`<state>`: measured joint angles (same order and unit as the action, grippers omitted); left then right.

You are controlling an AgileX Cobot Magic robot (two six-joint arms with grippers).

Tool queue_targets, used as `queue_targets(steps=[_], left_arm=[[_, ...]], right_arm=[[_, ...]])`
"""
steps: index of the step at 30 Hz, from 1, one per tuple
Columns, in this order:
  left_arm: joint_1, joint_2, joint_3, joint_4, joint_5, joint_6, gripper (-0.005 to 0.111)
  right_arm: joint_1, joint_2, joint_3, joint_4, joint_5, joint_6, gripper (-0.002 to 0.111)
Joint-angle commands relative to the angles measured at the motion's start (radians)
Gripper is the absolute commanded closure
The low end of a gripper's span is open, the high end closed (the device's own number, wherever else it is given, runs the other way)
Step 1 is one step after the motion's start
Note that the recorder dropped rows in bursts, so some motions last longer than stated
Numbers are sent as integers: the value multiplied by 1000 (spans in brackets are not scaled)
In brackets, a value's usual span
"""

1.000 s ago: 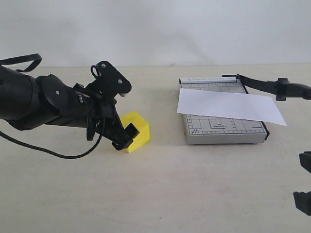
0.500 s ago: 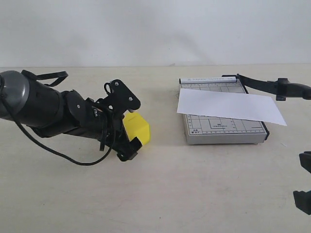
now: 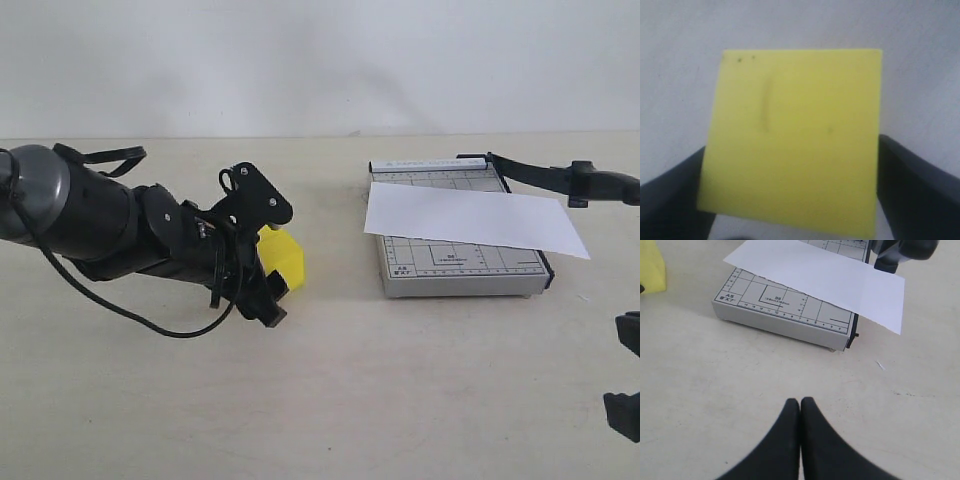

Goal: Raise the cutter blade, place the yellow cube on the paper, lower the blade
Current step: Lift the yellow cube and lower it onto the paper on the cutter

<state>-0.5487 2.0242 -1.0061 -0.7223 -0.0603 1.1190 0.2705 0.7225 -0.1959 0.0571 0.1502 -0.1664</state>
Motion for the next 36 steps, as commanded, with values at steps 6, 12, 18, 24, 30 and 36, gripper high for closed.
queue_targets(steps=[6,12,18,24,30,36], left_arm=[[-8,-85,5,-118,11,-65,102],[-14,-313,3,-131,38,-233,102],[-51,-283,-119,-81,112,-207,102],[-128,-68,-373,-81,113,-214,102],[-171,144,-569,-81,102,-253,102],[-197,254,-695,-81,112,-264,102]], right_arm=[[-2,-3,-7,-1,-3,4,108],[-2,-3,-7,-1,-10,4,108],[-2,-3,-7,-1,-19,11,108],[-2,-3,-7,-1,-17,11,108],[-2,-3,-7,-1,-17,11,108],[-2,-3,-7,-1,-15,11,108]])
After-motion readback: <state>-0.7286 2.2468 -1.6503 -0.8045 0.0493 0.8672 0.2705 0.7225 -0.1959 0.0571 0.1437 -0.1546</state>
